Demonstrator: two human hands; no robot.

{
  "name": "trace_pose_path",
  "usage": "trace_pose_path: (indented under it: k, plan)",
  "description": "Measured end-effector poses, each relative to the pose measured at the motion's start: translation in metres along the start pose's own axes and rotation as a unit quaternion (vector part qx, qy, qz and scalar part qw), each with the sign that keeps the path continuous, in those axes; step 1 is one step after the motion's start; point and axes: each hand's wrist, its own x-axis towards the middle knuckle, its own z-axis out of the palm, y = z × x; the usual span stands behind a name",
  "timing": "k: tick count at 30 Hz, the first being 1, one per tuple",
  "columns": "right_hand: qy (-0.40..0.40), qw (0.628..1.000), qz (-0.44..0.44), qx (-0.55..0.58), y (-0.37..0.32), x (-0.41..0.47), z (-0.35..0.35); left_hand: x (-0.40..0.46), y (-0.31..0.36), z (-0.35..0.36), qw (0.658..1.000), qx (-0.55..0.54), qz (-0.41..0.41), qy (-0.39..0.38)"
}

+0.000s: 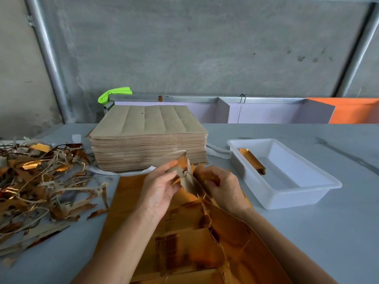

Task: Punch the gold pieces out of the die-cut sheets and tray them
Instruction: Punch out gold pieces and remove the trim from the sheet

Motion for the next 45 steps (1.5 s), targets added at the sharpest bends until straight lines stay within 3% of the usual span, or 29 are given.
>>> trace_pose_path:
  k: [4,8,12,17,18,19,21,22,24,26,28,30,34,40,45]
  plan:
    - [-0.001,0.999,-0.027,-0.019,0.008,-0.003,-0.004,-0.008,-0.010,0.011,0.988,0.135,0.018,-0.079]
    - [-0.020,1.000,-0.018,0.016,0.009,-0.002,-0.012,-0.008,-0.011,0.019,0.976,0.190,0.031,-0.104]
    - [-0.026,0.997,0.010,0.072,0.008,-0.006,-0.009,-0.004,-0.015,0.022,0.952,0.287,0.078,-0.066]
    - [-0.019,0.999,0.005,0.038,0.010,-0.014,-0.006,-0.004,-0.021,0.017,0.969,0.243,0.035,0.009]
    - [-0.003,0.999,0.018,0.034,0.012,-0.014,-0.009,-0.006,-0.022,0.018,0.948,0.316,0.041,0.014]
    - [0.018,0.999,0.040,0.031,0.015,-0.014,-0.013,-0.010,-0.023,0.021,0.900,0.429,0.076,0.016]
    - [0.054,0.994,0.082,0.040,0.021,-0.017,-0.022,-0.023,-0.023,0.031,0.780,0.581,0.233,-0.005]
    - [0.067,0.993,0.092,0.044,0.022,-0.019,-0.025,-0.031,-0.023,0.040,0.745,0.594,0.298,-0.056]
    - [0.082,0.989,0.108,0.052,0.027,-0.025,-0.030,-0.046,-0.028,0.057,0.693,0.598,0.340,-0.217]
    - [0.076,0.980,0.151,0.102,0.030,-0.031,-0.034,-0.056,-0.041,0.067,0.634,0.605,0.328,-0.353]
    - [0.071,0.978,0.165,0.101,0.034,-0.033,-0.037,-0.059,-0.054,0.071,0.599,0.599,0.354,-0.396]
    - [0.116,0.977,0.176,0.044,0.038,-0.033,-0.040,-0.061,-0.061,0.071,0.580,0.605,0.388,-0.384]
    - [0.172,0.964,0.200,0.043,0.040,-0.043,-0.045,-0.056,-0.056,0.068,0.600,0.626,0.338,-0.365]
    - [0.110,0.985,0.134,0.015,0.025,-0.082,-0.068,-0.035,-0.034,0.068,0.724,0.593,0.182,-0.302]
    - [0.078,0.993,0.077,0.030,0.004,-0.116,-0.073,-0.035,-0.042,0.078,0.744,0.561,0.162,-0.324]
